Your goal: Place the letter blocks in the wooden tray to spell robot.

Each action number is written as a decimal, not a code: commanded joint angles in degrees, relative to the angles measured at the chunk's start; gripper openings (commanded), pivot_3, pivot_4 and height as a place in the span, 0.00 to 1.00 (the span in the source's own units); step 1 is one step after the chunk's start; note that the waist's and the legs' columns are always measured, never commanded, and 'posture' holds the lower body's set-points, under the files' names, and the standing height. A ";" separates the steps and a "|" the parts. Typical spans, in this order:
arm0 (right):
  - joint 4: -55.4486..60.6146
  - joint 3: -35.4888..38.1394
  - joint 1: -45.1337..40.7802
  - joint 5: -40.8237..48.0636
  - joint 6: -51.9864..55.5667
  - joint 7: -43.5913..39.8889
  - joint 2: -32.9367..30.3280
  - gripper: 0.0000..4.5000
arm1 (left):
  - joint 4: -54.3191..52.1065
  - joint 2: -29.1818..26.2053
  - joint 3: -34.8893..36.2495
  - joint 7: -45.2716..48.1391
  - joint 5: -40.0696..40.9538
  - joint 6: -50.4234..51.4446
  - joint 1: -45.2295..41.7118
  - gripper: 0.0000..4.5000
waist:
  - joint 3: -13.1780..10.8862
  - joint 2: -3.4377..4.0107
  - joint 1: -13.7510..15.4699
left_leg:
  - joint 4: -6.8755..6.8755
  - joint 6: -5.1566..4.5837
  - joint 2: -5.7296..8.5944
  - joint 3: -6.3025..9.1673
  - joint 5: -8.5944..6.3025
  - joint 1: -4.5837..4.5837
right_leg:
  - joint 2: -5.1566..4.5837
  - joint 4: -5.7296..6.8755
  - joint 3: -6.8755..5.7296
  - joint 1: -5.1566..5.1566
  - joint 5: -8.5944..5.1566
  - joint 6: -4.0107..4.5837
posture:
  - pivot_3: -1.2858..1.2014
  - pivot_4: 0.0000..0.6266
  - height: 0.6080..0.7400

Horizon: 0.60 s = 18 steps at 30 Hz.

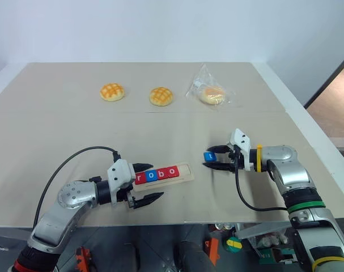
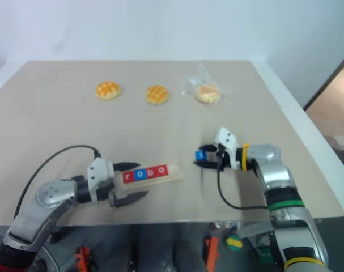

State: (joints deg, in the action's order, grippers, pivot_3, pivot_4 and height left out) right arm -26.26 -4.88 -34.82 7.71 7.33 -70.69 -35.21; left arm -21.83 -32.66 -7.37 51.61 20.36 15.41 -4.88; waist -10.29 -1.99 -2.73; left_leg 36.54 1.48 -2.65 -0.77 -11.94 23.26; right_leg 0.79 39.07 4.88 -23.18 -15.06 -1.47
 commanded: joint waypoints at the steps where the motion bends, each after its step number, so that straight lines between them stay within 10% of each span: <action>1: -0.86 -0.57 -2.16 -0.31 -1.91 -0.48 0.09 0.68 | -0.68 -0.07 0.19 0.04 0.06 -0.67 -0.70 1.00 | 0.00 0.00 -0.01 | 0.00 0.00 0.00 0.00 0.00 0.00 | 0.00 0.00 0.00 0.00 0.00 0.00 | 0.52 0.24 1.00; 18: -10.51 -0.78 -4.17 -0.72 -3.99 -3.51 -0.34 0.62 | -1.56 -0.24 0.37 -0.92 -0.45 -0.68 0.78 1.00 | 0.00 0.01 -0.01 | -0.01 0.00 0.01 -0.03 0.00 0.03 | -0.03 0.00 0.03 -0.02 0.06 0.10 | 0.52 0.24 1.00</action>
State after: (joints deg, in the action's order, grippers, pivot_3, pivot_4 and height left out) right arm -39.38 -6.36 -41.65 6.04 2.03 -73.56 -34.64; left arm -21.54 -32.57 -7.48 50.90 20.12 15.40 -4.59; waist -10.29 -1.99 -2.74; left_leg 36.53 1.47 -2.64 -0.79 -11.94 23.28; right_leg 0.76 39.07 4.90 -23.20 -14.99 -1.37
